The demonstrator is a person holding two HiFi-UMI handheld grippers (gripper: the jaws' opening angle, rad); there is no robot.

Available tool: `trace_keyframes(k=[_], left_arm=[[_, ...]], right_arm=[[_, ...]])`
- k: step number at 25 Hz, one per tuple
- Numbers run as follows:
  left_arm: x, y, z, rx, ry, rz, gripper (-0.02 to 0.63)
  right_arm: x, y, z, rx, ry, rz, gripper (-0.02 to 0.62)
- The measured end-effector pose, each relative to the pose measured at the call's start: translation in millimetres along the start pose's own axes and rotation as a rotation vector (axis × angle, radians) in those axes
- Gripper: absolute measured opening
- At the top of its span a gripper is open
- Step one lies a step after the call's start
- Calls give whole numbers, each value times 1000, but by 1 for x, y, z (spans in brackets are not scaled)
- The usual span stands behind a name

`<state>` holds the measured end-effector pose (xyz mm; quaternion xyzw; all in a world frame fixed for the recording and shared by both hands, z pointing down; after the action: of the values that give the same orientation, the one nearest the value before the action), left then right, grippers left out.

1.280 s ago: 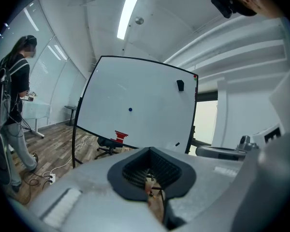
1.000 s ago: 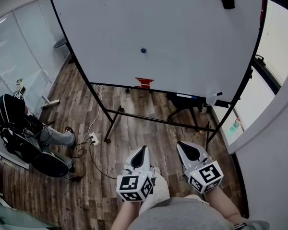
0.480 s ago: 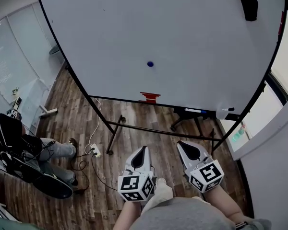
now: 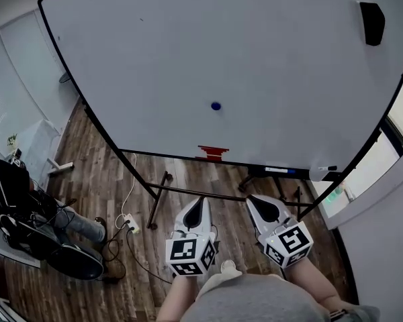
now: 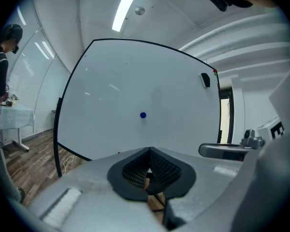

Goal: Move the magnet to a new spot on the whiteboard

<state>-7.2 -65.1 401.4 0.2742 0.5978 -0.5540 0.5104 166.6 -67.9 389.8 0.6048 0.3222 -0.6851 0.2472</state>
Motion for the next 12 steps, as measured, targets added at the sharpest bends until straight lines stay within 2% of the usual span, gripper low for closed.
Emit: trace_keyframes(k=[12], left_arm=[[46,-22,74,-81,34,66,5]], right_arm=[[-1,18,54,-54,2,-6,-2]])
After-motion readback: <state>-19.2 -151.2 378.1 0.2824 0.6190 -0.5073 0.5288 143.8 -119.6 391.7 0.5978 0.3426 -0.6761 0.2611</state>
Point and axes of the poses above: the fingertips, and each gripper's own axes: z forward along the fingers, y to its right, x out of its top, the point moved 6 cm from there along -z, backward along the fingers, and after that the axes turned 11 degrees about -z, right-handed, at the moved point
